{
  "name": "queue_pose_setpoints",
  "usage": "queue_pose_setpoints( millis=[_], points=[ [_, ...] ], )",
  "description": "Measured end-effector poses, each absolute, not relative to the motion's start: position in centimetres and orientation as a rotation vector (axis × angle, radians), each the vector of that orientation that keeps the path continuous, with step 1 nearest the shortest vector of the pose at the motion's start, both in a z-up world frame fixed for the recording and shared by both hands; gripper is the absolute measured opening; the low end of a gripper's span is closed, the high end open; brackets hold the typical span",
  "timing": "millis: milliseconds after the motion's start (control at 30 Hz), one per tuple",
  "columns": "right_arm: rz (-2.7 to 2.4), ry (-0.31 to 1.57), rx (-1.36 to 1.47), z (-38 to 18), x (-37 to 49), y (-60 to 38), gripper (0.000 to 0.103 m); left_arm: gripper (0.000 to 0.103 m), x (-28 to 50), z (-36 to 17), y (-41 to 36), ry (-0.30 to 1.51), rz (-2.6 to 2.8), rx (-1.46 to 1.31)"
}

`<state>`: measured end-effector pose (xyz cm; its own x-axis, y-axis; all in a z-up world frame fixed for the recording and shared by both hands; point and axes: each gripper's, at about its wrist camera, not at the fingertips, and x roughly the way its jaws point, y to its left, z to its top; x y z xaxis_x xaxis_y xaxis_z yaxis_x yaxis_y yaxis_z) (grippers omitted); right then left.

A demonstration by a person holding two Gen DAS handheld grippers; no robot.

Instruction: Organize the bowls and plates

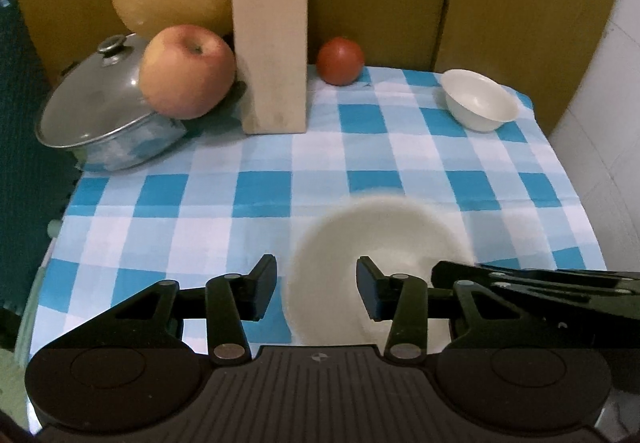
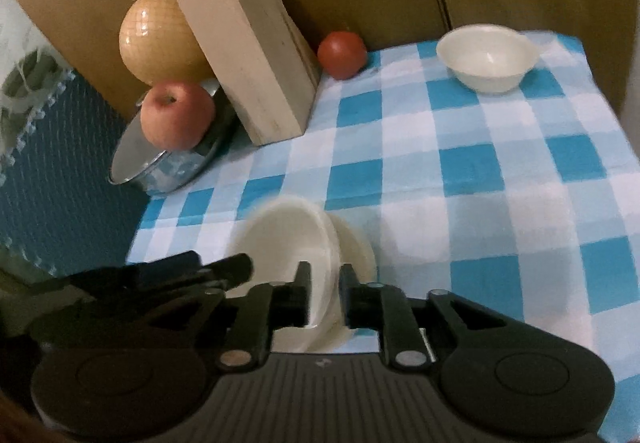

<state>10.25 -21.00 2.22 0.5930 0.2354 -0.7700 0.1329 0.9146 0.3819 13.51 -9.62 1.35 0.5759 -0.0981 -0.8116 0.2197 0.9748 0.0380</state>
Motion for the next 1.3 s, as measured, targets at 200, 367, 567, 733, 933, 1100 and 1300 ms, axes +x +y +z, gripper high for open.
queue_pose_setpoints(
  millis=[200, 367, 567, 733, 933, 1100, 1300],
  points=[
    [0.054, 0.918, 0.424, 2.5, 10.2, -21.4, 0.023, 0.056, 13.6, 1.4, -9.4, 0.927, -0.182, 0.140],
    [0.026, 0.906, 0.443, 2.6, 10.2, -22.4, 0.023, 0.060, 13.7, 1.6, -9.5, 0.919, -0.185, 0.136],
    [-0.014, 0.885, 0.482, 2.8, 10.4, -24.1, 0.023, 0.061, 14.3, 2.0, -10.2, 0.908, -0.196, 0.131],
    [-0.066, 0.862, 0.519, 2.9, 10.8, -26.3, 0.023, 0.064, 15.2, 2.5, -11.1, 0.893, -0.205, 0.128],
    [-0.150, 0.821, 0.561, 3.1, 11.2, -29.6, 0.023, 0.065, 16.5, 2.6, -13.5, 0.883, -0.226, 0.154],
    [-0.218, 0.787, 0.587, 3.3, 11.7, -32.2, 0.024, 0.065, 17.8, 2.2, -15.8, 0.889, -0.246, 0.160],
    [-0.253, 0.770, 0.622, 3.2, 12.6, -34.2, 0.024, 0.066, 19.1, 2.5, -18.0, 0.878, -0.263, 0.172]
  ],
)
